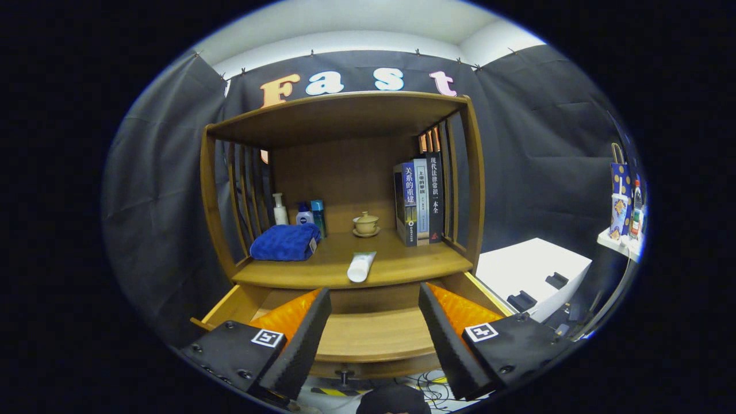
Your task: Pull open the drawer, take out the items inside it, and place them on the countertop above the cabinet.
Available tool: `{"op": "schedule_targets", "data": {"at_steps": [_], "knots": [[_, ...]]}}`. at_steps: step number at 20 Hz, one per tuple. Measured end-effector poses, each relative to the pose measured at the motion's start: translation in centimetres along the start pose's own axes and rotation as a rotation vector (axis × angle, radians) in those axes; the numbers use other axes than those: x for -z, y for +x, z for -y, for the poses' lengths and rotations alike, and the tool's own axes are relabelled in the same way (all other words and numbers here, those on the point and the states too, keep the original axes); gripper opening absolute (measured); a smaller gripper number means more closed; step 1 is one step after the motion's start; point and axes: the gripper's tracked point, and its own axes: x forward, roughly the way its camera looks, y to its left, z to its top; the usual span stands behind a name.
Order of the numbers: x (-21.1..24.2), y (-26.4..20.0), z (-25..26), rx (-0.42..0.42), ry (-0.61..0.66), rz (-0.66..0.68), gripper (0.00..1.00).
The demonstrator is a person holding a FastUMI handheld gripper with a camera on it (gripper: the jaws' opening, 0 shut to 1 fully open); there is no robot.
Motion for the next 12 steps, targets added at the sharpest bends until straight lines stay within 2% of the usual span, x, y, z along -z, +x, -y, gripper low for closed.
{"op": "schedule_targets", "data": {"at_steps": [7, 12], "knots": [[3.8, -3.2, 2.2, 0.046, -0.021, 0.018, 0.99], [7.2, -3.8, 2.4, 0.045, -0.079, -0.014, 0.98]]}}
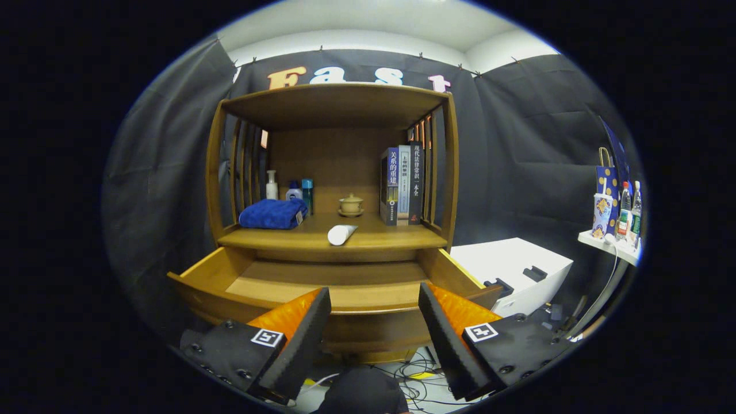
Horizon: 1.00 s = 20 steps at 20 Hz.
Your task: Pull open the drawer, take out the items inside it, and place them on the countertop above the cabinet.
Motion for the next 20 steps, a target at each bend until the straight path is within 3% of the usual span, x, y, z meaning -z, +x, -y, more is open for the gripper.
{"op": "schedule_targets", "data": {"at_steps": [9, 13, 17, 20], "knots": [[6.6, 1.8, -1.0, -0.032, 0.031, -0.075, 0.97], [7.5, 3.0, -1.1, -0.040, 0.023, -0.076, 0.97], [7.9, 4.1, -2.4, -0.073, 0.101, -0.100, 0.98], [7.4, 4.7, -1.9, -0.058, 0.025, -0.079, 0.98]]}}
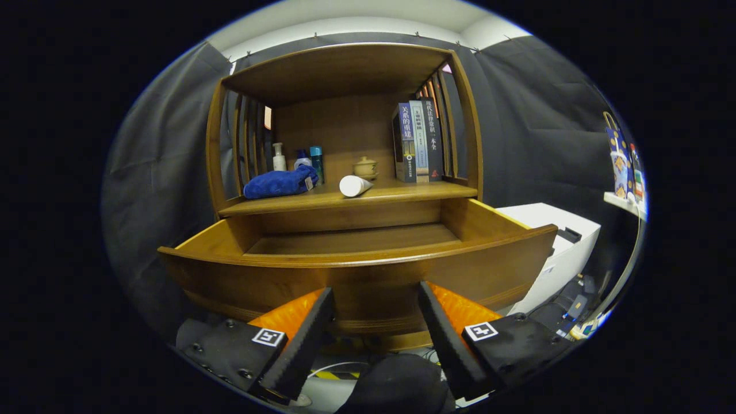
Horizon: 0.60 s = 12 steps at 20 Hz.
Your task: Pull open the drawer, take out the items inside it, and place them on the countertop above the cabinet.
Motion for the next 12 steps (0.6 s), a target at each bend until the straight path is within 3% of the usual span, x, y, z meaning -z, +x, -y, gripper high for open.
{"op": "schedule_targets", "data": {"at_steps": [2, 6, 9, 12], "knots": [[-0.6, 0.8, 0.5, 0.016, -0.041, 0.005, 0.98], [-1.3, 3.5, 0.1, -0.019, 0.033, -0.008, 0.97], [-2.3, 6.1, 0.1, -0.009, -0.025, -0.001, 0.96], [-2.8, 8.3, -0.2, -0.012, -0.004, -0.008, 0.96]]}}
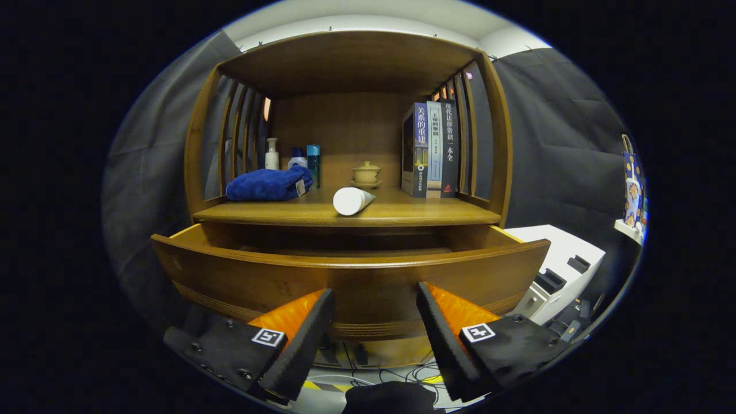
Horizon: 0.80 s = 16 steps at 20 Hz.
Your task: Pull open the drawer, take out the items inside it, and place them on the countertop above the cabinet.
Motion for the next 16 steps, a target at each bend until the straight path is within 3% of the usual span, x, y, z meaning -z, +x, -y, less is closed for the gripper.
{"op": "schedule_targets", "data": {"at_steps": [13, 16], "knots": [[-2.0, 8.5, -0.4, -0.014, 0.015, -0.021, 0.97], [-2.0, 8.2, -0.3, -0.015, -0.015, 0.004, 0.97]]}}
